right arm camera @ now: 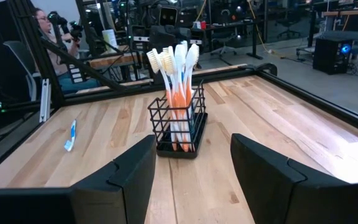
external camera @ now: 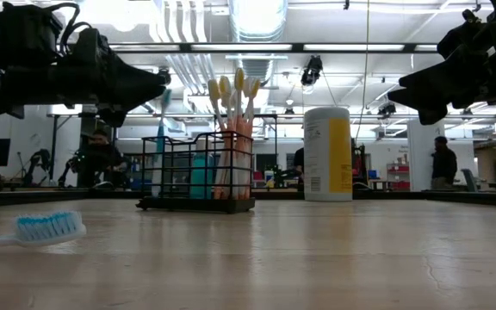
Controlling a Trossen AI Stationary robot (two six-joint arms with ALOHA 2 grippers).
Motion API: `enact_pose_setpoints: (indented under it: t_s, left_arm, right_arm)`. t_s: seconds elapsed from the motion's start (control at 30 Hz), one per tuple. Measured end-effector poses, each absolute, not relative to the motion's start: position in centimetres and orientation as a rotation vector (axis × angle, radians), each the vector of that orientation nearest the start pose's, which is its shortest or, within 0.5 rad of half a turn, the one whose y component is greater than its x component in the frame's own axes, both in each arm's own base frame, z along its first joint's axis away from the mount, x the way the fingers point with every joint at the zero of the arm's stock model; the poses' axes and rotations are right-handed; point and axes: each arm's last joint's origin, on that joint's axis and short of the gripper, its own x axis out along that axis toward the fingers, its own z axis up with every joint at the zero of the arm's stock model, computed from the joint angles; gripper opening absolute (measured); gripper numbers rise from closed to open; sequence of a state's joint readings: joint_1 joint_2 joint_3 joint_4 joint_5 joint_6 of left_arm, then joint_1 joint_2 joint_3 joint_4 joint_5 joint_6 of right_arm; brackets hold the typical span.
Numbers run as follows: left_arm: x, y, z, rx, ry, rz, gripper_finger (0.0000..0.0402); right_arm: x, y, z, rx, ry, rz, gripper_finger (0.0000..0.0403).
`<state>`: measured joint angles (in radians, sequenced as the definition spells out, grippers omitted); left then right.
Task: Pick & Place toothbrushing station
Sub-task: Put the blue toothbrush into the left section of the wire organizer
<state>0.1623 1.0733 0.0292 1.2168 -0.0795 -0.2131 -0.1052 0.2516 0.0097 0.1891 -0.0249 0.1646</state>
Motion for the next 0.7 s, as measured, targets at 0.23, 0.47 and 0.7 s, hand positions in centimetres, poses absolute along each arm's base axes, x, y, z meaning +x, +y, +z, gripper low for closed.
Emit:
enact_pose_setpoints:
  t_s: [0.23,0.47,0.7]
  left_arm:
    - [16.3,2.9,17.7,-0.209,-0.245,0.205,0.0156]
    - [17.4,3.0,20.1,-0.142,-0.33,0.172,0.0172]
    - [19.8,3.0,22.1,-0.084,-0.19,0.083,0.0177]
  right_arm:
    - [11.3,-1.1,16.4,0.168,0.045,-0.085,0.0203]
    - [11.3,-1.1,16.4,0.168,0.046,-0.085,0.0203]
    - [11.3,-1.1,16.4,0.168,0.046,-0.084,0.0203]
